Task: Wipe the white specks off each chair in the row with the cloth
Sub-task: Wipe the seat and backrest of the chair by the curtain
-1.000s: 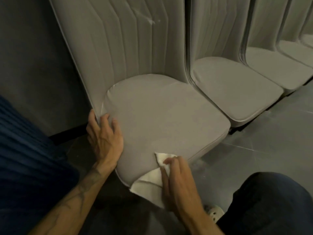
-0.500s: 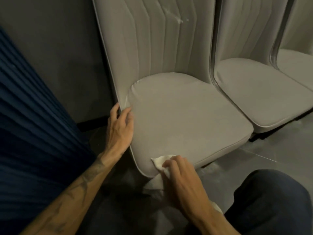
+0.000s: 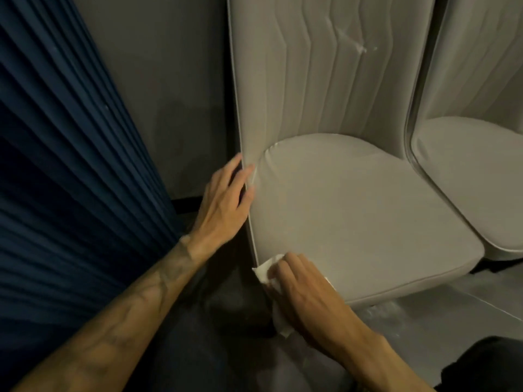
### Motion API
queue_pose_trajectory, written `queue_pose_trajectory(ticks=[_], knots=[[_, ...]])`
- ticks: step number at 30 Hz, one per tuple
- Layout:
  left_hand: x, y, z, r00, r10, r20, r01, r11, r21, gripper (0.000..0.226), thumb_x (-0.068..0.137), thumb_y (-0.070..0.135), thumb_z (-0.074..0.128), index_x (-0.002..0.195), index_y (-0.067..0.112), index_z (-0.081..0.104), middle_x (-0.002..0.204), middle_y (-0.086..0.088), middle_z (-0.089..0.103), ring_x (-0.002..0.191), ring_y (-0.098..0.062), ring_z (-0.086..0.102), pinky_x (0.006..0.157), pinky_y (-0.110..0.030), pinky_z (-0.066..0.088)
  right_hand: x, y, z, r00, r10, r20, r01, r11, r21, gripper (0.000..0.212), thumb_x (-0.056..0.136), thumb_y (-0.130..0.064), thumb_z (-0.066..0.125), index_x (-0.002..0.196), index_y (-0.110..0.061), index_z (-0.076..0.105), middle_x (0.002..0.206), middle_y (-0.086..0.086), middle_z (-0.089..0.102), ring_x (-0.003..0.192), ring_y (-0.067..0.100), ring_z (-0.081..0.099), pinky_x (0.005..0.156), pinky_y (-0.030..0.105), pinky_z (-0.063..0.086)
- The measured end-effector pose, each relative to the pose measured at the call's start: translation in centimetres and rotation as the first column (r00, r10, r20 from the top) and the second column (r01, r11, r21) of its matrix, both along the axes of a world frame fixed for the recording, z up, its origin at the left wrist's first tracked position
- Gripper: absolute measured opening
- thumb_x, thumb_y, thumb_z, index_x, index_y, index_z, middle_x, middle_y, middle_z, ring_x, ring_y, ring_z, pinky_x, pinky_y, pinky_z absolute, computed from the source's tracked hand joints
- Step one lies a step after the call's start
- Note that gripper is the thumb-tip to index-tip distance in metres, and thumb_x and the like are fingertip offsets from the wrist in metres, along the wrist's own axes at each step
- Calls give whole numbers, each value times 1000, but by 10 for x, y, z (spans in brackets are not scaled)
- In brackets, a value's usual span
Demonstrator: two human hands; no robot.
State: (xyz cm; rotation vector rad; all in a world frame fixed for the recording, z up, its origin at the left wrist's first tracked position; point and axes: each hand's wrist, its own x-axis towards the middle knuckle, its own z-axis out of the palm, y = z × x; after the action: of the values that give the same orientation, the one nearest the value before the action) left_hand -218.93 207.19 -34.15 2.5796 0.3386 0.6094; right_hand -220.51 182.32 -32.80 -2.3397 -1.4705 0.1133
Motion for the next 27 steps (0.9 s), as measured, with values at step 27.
queue_pose_trajectory(ticks=[27], knots=[[78,74,27,997,-73,-29,75,993,93,59,106,41,51,159,45,24,166,-15,21,150,-36,31,120,-59,30,55,102,-21,961,-267,77,239,934,264,12,99,-23,52,95,-13,49,91,7,49,76,20,46,68,33,41]])
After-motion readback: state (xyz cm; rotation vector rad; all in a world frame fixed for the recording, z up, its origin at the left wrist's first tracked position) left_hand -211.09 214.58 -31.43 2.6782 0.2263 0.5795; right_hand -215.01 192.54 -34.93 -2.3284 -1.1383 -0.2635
